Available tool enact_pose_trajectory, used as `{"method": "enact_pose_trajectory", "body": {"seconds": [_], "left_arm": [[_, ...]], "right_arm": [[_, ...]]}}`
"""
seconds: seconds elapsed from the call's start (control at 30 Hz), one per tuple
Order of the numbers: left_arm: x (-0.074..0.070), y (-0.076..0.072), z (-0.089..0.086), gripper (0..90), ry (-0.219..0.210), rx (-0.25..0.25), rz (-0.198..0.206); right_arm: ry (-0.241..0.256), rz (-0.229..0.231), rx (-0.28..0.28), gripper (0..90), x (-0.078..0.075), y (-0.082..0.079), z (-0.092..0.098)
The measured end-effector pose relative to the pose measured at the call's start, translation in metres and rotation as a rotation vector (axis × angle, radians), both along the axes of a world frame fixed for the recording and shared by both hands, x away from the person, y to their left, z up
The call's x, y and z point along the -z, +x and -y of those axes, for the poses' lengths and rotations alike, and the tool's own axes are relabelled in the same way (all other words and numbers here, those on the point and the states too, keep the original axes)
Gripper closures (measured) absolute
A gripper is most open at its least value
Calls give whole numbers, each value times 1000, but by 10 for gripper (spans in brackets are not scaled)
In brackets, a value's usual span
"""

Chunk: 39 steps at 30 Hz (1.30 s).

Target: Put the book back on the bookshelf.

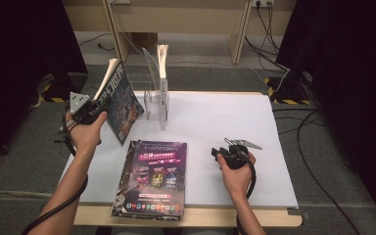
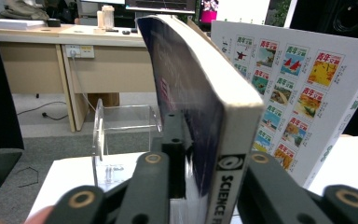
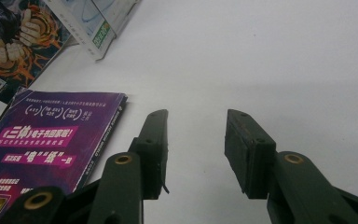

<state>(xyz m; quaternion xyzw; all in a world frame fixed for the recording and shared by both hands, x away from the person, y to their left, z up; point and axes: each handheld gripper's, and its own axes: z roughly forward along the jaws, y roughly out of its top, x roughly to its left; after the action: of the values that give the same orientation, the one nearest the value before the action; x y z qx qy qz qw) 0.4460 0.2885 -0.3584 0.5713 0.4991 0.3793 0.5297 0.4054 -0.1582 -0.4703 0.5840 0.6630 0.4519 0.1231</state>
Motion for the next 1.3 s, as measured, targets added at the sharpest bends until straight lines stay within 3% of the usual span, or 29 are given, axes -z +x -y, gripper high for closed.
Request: {"method": "enact_pose_trajectory", "body": {"seconds": [0.37,0.77,1.3], "left_arm": [[-4,1,2,820,31,42,-32],[-1,1,-3,823,-25,34,-1],[-8,9,1,824,-25,18,35]], "right_arm": [[4,-9,-4,596,1,1,0],[3,-7,-2,596,1,1,2],[0,-6,-1,596,2,1,3]]}}
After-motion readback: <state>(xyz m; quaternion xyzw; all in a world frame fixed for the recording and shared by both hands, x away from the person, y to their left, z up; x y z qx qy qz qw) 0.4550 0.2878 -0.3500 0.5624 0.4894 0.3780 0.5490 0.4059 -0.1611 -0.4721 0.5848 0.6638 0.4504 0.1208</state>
